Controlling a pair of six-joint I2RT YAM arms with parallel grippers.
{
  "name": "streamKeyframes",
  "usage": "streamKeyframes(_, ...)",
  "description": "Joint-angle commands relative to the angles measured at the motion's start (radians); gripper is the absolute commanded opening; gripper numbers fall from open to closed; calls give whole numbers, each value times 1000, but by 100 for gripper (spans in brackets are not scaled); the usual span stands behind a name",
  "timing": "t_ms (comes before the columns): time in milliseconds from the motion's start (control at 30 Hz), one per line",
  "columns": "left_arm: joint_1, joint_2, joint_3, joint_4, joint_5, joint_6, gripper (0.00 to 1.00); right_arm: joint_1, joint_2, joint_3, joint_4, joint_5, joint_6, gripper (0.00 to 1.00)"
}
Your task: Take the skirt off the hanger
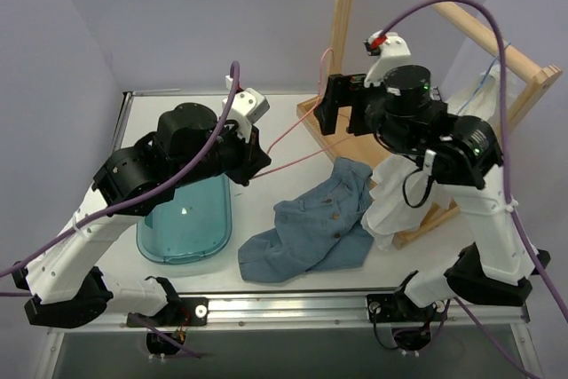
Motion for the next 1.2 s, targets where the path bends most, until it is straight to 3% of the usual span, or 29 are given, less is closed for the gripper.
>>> streamKeyframes(0, 23, 21, 55, 88, 64, 30, 2, 6, -125, 83, -35, -22, 59, 100)
streamKeyframes(100, 30, 78, 101, 128, 110, 42, 2, 5, -253, 73, 55, -33, 95, 98)
streamKeyframes(167, 32, 133, 140, 145, 132, 52, 2, 5, -332, -6, 185, -70, 102, 58)
streamKeyframes(200, 32, 156, 163, 154, 135, 58, 2, 5, -399, -28, 222, -67, 109, 23)
streamKeyframes(233, 32, 176, 210, 162, 138, 68, 2, 5, -421, -40, 239, -44, 120, 0)
streamKeyframes(700, 35, 607, 622, 417, 254, 133, 2, 5, -529, -28, 155, 18, 148, 0)
streamKeyframes(900, 43, 783, 844, 374, 270, 130, 2, 0, -510, -7, 150, -11, 164, 0)
streamKeyframes(1033, 58, 808, 818, 356, 285, 107, 2, -8, -510, -13, 150, -19, 168, 0)
streamKeyframes(1067, 58, 805, 807, 337, 279, 104, 8, -8, -509, -22, 150, -19, 172, 0)
streamKeyframes(1100, 58, 793, 788, 314, 264, 102, 24, -9, -504, -30, 158, -24, 172, 0)
streamKeyframes(1133, 56, 746, 704, 311, 246, 101, 57, -9, -498, -34, 153, -24, 172, 0)
streamKeyframes(1167, 53, 709, 639, 316, 224, 101, 65, -9, -478, -34, 146, -5, 172, 0)
